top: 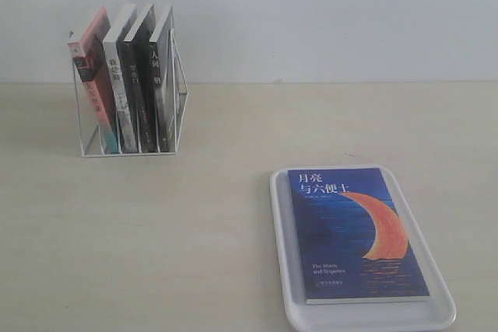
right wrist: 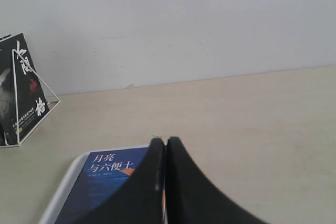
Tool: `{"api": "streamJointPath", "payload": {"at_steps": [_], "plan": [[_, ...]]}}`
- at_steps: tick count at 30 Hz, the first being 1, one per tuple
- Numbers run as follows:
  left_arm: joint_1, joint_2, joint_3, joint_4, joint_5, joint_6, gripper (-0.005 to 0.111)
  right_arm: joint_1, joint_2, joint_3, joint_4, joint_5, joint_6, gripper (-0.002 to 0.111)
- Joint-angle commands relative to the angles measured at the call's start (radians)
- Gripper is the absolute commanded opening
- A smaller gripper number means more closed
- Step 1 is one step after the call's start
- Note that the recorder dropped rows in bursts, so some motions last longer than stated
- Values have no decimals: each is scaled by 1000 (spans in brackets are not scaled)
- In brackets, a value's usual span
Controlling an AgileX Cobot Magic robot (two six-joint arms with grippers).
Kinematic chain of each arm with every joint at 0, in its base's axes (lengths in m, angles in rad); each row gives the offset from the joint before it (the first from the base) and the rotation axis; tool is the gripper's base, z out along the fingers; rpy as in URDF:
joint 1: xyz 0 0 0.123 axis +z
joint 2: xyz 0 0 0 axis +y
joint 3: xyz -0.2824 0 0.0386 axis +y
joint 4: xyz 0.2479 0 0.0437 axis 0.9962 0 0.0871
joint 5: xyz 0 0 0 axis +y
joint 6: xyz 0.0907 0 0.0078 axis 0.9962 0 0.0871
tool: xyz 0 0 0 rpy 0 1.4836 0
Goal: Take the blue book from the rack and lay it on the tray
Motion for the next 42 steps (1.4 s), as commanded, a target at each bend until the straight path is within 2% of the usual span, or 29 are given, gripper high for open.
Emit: {"api": "streamJointPath", "payload": {"at_steps": [1, 9, 17, 42], "plan": [[15, -4, 4, -18, 27, -6, 5, -2, -5, -1, -5, -7, -2, 0], [15, -4, 4, -8, 221, 65, 5, -2, -5, -1, -5, -7, -2, 0], [15, -4, 4, 25, 250, 113, 5, -2, -5, -1, -5, -7, -2, 0], [15, -4, 4, 25, 252, 113, 5, -2, -5, -1, -5, -7, -2, 0]]}}
